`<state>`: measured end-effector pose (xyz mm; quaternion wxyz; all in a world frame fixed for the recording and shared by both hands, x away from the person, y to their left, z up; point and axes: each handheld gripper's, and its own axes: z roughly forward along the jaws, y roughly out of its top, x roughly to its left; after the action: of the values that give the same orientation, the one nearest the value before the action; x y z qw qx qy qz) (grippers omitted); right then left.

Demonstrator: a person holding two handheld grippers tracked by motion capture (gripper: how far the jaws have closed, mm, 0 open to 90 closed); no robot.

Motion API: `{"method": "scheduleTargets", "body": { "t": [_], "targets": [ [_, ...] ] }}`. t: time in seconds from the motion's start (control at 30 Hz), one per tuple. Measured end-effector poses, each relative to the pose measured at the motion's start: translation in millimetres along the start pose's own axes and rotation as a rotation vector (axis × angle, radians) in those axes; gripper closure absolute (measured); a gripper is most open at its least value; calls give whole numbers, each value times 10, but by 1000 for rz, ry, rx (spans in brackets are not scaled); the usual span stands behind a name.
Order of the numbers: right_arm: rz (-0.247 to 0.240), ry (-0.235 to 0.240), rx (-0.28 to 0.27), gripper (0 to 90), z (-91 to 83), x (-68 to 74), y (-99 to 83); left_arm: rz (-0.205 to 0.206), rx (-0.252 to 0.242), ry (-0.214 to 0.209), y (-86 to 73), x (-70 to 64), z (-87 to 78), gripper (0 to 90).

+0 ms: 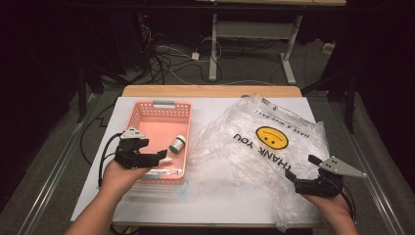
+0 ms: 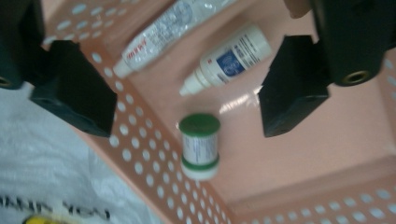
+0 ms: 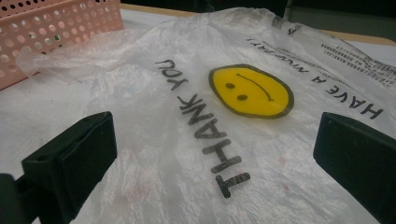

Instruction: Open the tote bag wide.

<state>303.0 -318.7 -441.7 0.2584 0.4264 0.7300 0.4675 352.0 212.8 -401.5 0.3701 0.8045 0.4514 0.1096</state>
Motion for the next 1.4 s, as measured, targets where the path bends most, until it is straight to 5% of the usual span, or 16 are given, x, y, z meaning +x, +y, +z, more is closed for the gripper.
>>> {"method": "scheduleTargets", "body": {
  "t": [0.2, 0.77, 0.93, 1.4],
  "targets": [
    [-4, 6, 15, 0, 30, 26, -6, 25, 161, -34, 77, 8, 89, 442],
    [-6, 19, 38, 3, 52, 41, -27, 99, 512, -195, 233, -87, 503, 872],
    [0, 20, 41, 5, 50, 31, -33, 121, 588, -238, 276, -147, 598, 881],
    [27, 28, 40, 13, 46, 0, -44, 75, 823, -357, 382, -146, 911, 883]
  ]
}}
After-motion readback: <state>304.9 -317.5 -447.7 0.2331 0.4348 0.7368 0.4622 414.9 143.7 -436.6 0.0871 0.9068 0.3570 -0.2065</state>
